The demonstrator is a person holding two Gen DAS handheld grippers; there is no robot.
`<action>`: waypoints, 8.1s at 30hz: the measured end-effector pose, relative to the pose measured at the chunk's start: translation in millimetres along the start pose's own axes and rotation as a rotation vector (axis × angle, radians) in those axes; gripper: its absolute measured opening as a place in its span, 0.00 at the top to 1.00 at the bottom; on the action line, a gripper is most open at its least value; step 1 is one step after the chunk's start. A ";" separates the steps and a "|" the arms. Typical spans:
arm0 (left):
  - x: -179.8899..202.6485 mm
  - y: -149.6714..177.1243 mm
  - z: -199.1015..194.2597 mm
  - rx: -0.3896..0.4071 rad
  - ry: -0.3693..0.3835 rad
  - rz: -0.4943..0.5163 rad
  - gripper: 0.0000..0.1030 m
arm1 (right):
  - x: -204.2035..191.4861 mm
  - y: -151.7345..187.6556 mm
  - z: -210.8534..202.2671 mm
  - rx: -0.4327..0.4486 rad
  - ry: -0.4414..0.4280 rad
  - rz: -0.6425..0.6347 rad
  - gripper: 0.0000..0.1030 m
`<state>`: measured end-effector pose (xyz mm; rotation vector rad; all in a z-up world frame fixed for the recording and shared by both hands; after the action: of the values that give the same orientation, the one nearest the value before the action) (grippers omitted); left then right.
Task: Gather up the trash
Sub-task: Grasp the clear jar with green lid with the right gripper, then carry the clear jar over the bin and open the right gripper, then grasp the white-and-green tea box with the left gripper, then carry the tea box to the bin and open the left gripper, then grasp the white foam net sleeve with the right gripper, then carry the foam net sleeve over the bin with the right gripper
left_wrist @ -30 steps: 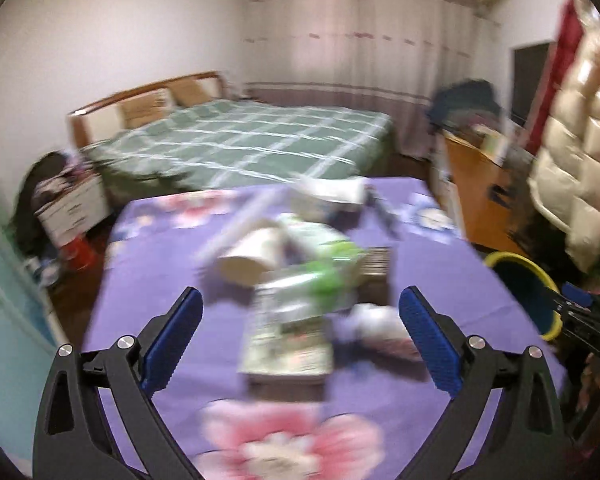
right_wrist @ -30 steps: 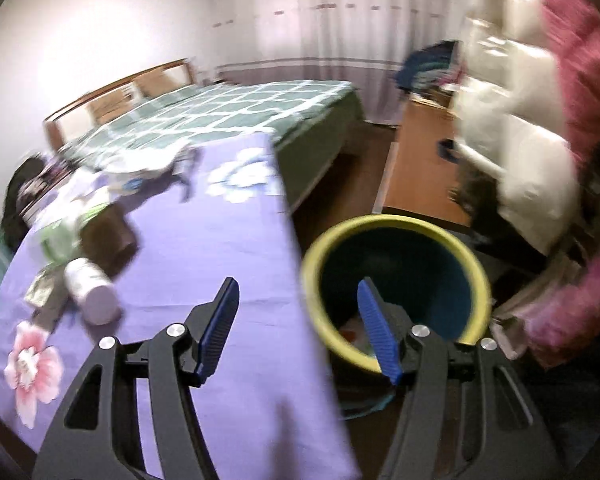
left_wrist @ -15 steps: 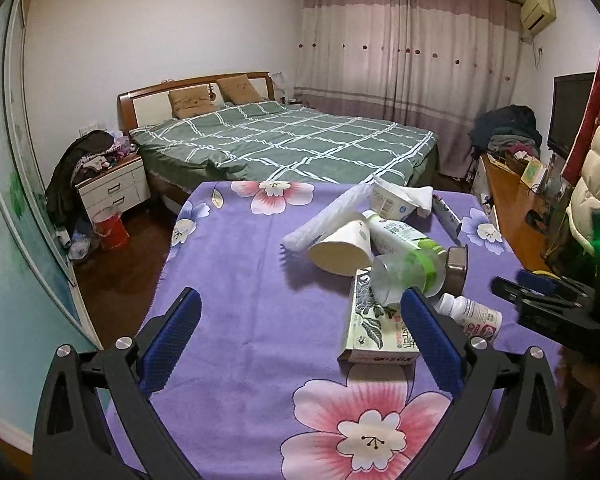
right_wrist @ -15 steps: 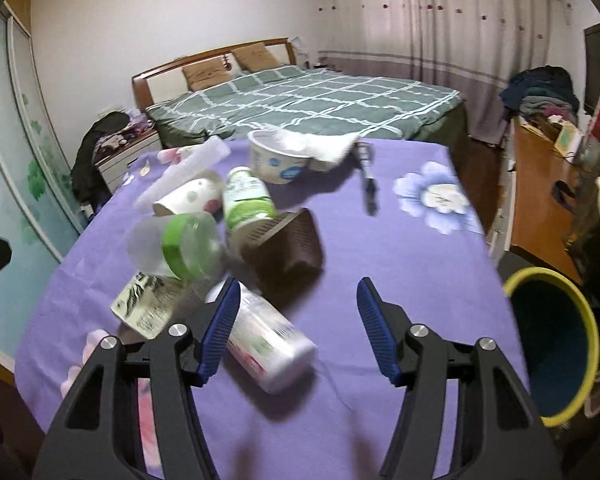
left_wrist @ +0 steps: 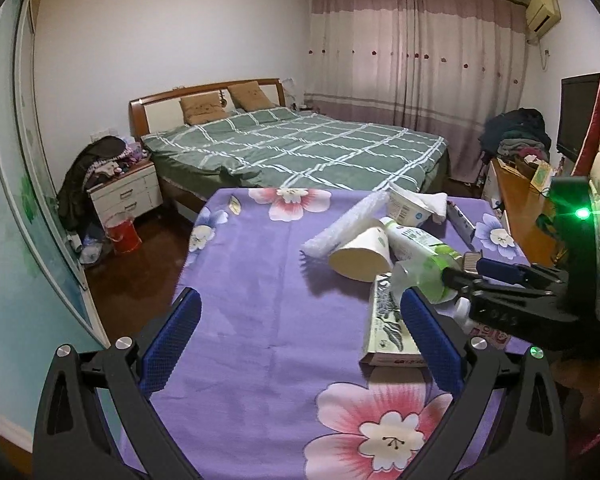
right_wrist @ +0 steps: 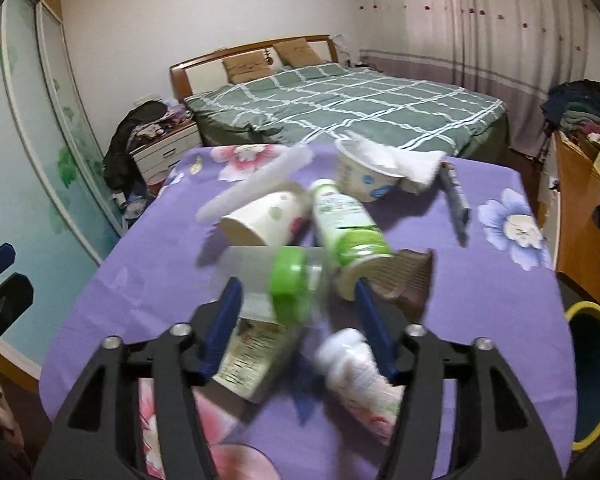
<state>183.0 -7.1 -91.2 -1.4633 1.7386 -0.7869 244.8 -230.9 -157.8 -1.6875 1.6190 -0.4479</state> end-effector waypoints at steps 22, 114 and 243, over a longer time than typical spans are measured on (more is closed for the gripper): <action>0.2 12.7 11.7 -0.028 0.037 -0.009 0.05 | -0.3 6.0 26.8 -0.028 0.062 0.023 0.35; 128.8 47.9 144.4 -0.378 0.262 0.161 0.30 | 365.5 85.8 -87.9 -0.021 0.546 0.478 0.30; -13.3 11.5 25.3 -0.047 0.050 0.009 0.05 | 25.7 -80.9 -33.4 0.056 -0.011 0.091 0.87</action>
<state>199.1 7.9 -112.8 -1.4769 1.8115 -0.7889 281.8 -270.5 -84.4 -1.5660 1.6529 -0.4338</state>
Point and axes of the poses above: each gripper's, at about its wrist camera, not at the fingertips, and z roughly the way its jaws point, x to its right, y to its underside, the point moved 10 cm from there along z, roughly the way its jaws point, and after that the axes turned 8 degrees about z, right-handed, at the moved point
